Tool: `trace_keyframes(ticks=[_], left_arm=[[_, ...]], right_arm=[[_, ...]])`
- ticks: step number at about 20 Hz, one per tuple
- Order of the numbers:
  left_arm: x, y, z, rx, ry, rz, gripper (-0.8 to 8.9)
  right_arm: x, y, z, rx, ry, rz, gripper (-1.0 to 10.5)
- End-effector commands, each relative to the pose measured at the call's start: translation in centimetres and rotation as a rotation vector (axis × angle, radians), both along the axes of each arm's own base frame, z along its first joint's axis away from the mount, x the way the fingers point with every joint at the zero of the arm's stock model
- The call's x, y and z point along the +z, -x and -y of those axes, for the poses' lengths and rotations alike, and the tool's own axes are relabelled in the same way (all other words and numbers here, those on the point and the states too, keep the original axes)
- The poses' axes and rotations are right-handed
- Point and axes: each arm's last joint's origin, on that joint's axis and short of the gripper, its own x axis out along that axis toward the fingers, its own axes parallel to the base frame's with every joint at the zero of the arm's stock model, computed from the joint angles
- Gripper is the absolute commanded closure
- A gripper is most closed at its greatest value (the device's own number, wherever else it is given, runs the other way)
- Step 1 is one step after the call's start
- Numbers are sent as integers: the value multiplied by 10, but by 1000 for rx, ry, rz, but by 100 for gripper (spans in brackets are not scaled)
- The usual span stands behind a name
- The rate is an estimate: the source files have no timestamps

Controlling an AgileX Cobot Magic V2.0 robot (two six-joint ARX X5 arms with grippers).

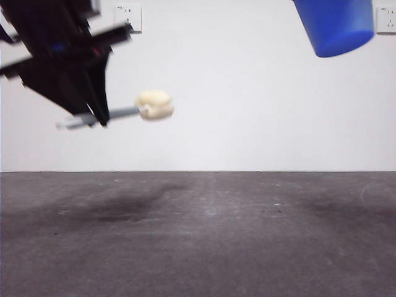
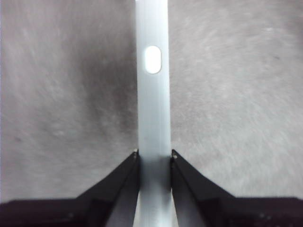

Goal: Pick up the cup brush,pick up the cup,insert the brush into the cup,clean the cup,put the cup brush back,put the cup back to the fixed position on the table

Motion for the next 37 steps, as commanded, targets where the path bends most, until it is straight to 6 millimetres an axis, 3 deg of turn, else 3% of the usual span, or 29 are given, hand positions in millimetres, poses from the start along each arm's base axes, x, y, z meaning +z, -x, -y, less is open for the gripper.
trace_keyframes(ticks=[1, 6, 16, 21, 24, 25, 32, 37], left_arm=[[-27, -14, 9, 76, 17, -87, 822], [-78, -33, 25, 120, -72, -188, 822], [-106, -42, 43, 161, -86, -171, 822], [-106, -43, 44, 160, -78, -163, 802], [-106, -41, 44, 153, -80, -179, 584], [-106, -40, 44, 149, -79, -188, 555], [-101, -37, 45, 102, -30, -222, 555], [-60, -23, 36, 6, -17, -134, 555]], right_arm=[[4, 2, 0, 14, -84, -10, 963], [2, 3, 0, 22, -73, -26, 963], [1, 3, 1, 20, -73, -38, 963], [1, 3, 0, 20, -74, -38, 964], [1, 3, 1, 20, -74, -40, 963], [1, 3, 1, 18, -80, -42, 963], [-5, -4, -6, 37, -74, -75, 963], [-30, -34, -34, 39, -52, -85, 964]])
